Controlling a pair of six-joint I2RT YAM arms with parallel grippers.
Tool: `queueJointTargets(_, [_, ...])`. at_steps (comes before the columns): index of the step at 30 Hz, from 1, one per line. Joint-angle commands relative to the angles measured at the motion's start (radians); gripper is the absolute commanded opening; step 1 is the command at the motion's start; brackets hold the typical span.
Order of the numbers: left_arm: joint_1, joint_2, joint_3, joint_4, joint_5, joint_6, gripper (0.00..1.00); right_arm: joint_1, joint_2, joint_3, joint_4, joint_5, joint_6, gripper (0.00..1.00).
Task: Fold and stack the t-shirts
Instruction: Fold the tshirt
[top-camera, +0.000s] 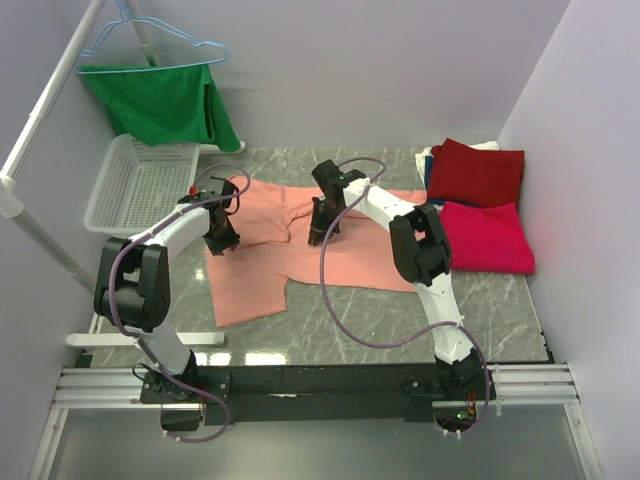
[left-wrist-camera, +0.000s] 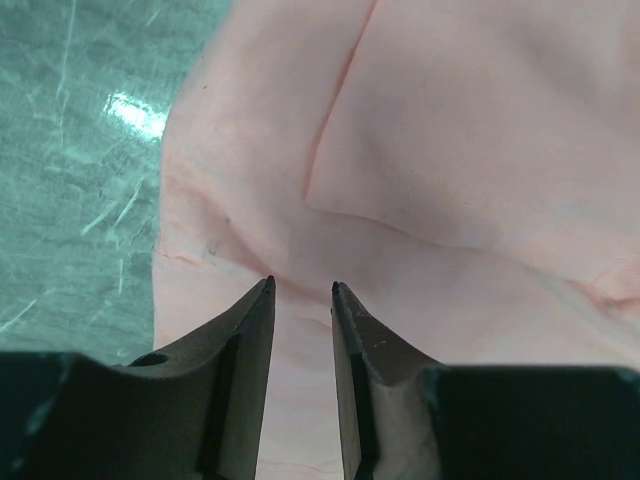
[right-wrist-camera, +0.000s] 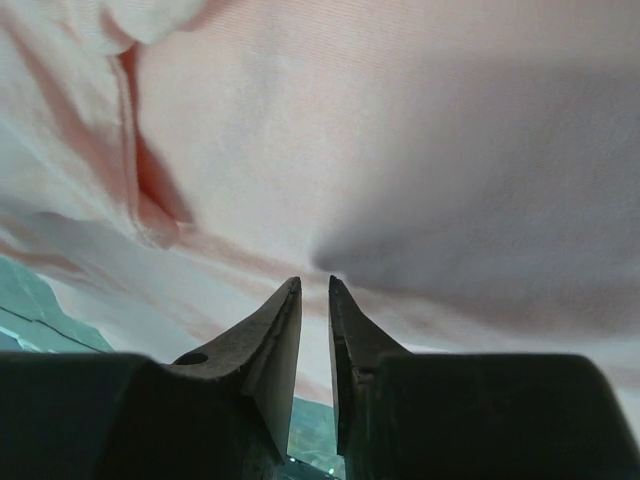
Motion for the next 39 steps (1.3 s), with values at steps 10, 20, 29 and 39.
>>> queueJointTargets(10, [-0.004, 0.126, 0.142, 0.076, 0.079, -0.056, 0.35, 0.032, -0.023, 0.166, 0.015, 0.011, -0.094, 0.27])
queueJointTargets(20, [-0.008, 0.073, 0.039, -0.056, -0.082, -0.042, 0.34, -0.017, -0.223, -0.144, -0.023, 0.272, -0.114, 0.26])
queueJointTargets(29, [-0.019, 0.043, -0.032, -0.097, -0.104, -0.039, 0.34, -0.063, -0.426, -0.498, 0.012, 0.34, -0.103, 0.27])
queueJointTargets(39, [-0.033, -0.016, -0.133, -0.103, -0.111, -0.045, 0.34, -0.092, -0.484, -0.757, 0.093, 0.292, -0.069, 0.27])
